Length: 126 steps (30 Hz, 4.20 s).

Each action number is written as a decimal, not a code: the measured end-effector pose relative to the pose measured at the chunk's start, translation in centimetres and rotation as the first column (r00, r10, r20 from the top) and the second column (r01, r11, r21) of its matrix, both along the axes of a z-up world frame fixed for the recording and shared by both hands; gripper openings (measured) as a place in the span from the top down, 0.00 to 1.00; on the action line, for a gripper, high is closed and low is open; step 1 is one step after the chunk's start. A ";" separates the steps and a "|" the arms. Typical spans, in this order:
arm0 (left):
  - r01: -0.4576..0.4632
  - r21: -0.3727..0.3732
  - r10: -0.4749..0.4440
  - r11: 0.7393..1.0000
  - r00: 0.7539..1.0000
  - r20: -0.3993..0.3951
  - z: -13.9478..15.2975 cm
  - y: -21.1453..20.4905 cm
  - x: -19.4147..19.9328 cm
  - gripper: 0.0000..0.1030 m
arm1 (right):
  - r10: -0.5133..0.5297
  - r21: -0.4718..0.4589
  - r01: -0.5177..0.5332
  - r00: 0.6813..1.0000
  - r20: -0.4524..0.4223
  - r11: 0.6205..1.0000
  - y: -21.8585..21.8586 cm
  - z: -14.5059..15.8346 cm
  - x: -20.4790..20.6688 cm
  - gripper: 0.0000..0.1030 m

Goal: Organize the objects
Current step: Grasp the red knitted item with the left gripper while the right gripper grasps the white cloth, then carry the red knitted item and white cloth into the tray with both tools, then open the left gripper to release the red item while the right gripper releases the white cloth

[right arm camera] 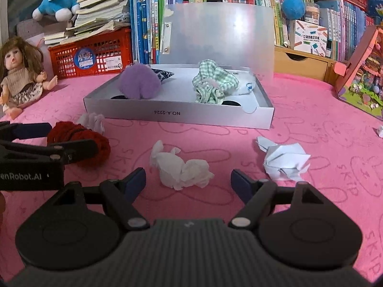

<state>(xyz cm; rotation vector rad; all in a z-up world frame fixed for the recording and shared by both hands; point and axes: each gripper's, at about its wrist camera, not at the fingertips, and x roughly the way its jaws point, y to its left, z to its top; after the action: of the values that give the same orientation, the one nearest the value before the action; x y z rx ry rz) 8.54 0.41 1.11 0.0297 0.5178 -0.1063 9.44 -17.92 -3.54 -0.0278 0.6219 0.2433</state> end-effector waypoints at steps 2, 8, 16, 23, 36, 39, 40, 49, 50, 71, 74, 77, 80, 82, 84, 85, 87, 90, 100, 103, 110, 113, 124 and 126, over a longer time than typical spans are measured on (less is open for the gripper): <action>0.008 -0.006 -0.008 1.000 1.000 -0.009 -0.1 0.0 0.1 0.05 | -0.005 0.015 0.005 1.000 -0.003 1.000 -0.2 0.1 0.1 0.23; 0.012 -0.008 -0.013 1.000 0.999 -0.037 -0.3 -0.3 0.6 0.05 | 0.001 0.008 -0.001 1.000 0.001 1.000 0.2 0.0 0.1 0.31; 0.015 -0.069 -0.019 0.998 0.998 -0.062 -0.6 0.0 0.9 0.06 | 0.012 0.008 -0.012 1.000 0.001 1.000 0.7 0.1 0.0 0.47; 0.021 -0.097 -0.029 0.995 0.996 -0.088 -0.9 0.0 0.9 0.16 | 0.012 0.018 -0.012 1.000 -0.002 1.000 0.9 0.1 -0.1 0.49; 0.037 -0.110 -0.044 0.993 0.997 -0.068 -0.3 -0.3 0.5 0.39 | 0.023 0.050 -0.023 1.000 0.010 0.998 1.2 0.8 -0.2 0.51; 0.034 -0.099 -0.039 0.995 0.998 -0.050 0.1 -0.4 0.2 0.39 | 0.027 0.053 -0.028 0.999 0.017 0.998 1.2 1.2 -0.2 0.51; 0.036 -0.098 -0.040 0.995 0.998 -0.045 0.3 -0.4 0.2 0.39 | 0.029 0.053 -0.030 0.999 0.020 0.998 1.3 1.3 -0.3 0.51; 0.063 -0.109 -0.061 0.992 0.998 0.019 3.1 -0.4 0.4 0.40 | 0.024 0.066 -0.027 0.998 0.055 0.997 1.1 3.3 0.4 0.51; 0.067 -0.116 -0.065 0.991 0.998 0.026 3.5 -0.4 0.5 0.40 | 0.023 0.069 -0.028 0.998 0.061 0.997 1.1 3.4 0.5 0.51; -0.002 -0.158 0.003 0.987 1.000 0.006 4.9 1.6 11.3 0.40 | 0.032 0.245 -0.023 0.999 -0.035 0.969 -1.0 4.6 11.2 0.53; -0.009 -0.159 0.008 0.987 1.000 -0.007 4.3 1.4 12.6 0.40 | 0.029 0.227 -0.017 0.998 -0.050 0.974 -0.6 3.9 12.4 0.53; -0.012 -0.133 0.011 0.991 1.000 -0.012 3.8 0.9 13.8 0.40 | 0.027 0.203 -0.014 0.998 -0.059 0.979 -0.2 3.5 13.4 0.53; -0.018 -0.108 0.016 0.994 1.000 -0.021 3.2 0.6 15.1 0.40 | 0.024 0.186 -0.012 0.998 -0.062 0.983 -0.1 3.1 14.2 0.53; -0.028 -0.087 0.026 0.996 0.999 -0.026 2.7 0.6 15.9 0.40 | 0.016 0.173 -0.005 0.998 -0.064 0.985 0.0 3.0 14.8 0.53; -0.034 -0.084 0.031 0.996 0.999 -0.037 2.4 0.7 17.0 0.40 | 0.008 0.165 0.003 0.998 -0.067 0.986 -0.1 3.0 15.4 0.53; -0.037 -0.082 0.034 0.996 0.999 -0.039 2.4 0.7 17.5 0.40 | 0.003 0.162 0.008 0.997 -0.071 0.987 -0.1 3.0 15.8 0.53; -0.036 -0.074 0.033 0.997 0.999 -0.042 2.4 0.7 18.4 0.40 | -0.004 0.159 0.016 0.997 -0.074 0.987 -0.2 3.1 16.6 0.53; -0.033 -0.061 0.030 0.998 0.999 -0.044 2.5 0.4 19.7 0.40 | -0.018 0.154 0.031 0.996 -0.085 0.988 -0.3 3.3 17.8 0.53; -0.037 -0.012 0.036 0.999 0.998 -0.048 2.0 -0.4 21.6 0.39 | -0.021 0.129 0.034 0.994 -0.105 0.991 -0.1 2.8 19.3 0.53; -0.035 -0.008 0.035 0.999 0.998 -0.048 1.8 -0.4 21.6 0.38 | -0.014 0.127 0.028 0.994 -0.112 0.991 0.0 2.6 19.4 0.53; -0.038 -0.024 0.036 0.999 0.997 -0.071 1.4 -0.2 21.4 0.36 | 0.008 0.121 0.007 0.992 -0.123 0.993 0.2 1.8 19.1 0.50; -0.044 -0.042 0.041 0.998 0.996 -0.076 1.5 0.0 21.2 0.32 | 0.010 0.128 0.006 0.992 -0.123 0.992 0.0 1.8 18.8 0.41; -0.023 -0.001 0.023 1.000 0.999 -0.037 3.9 -0.2 18.7 0.17 | 0.018 0.148 -0.007 0.997 -0.072 0.989 -1.3 4.1 16.4 0.23; -0.010 0.000 0.010 1.000 1.000 -0.025 4.7 -0.2 17.9 0.17 | 0.006 0.136 0.001 0.999 -0.053 0.991 -1.6 4.8 15.6 0.22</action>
<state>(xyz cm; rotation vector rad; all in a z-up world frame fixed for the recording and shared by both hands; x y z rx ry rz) 26.43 0.24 5.76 0.0254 0.5427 -0.0971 25.08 -19.52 1.31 0.1092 0.6573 0.2887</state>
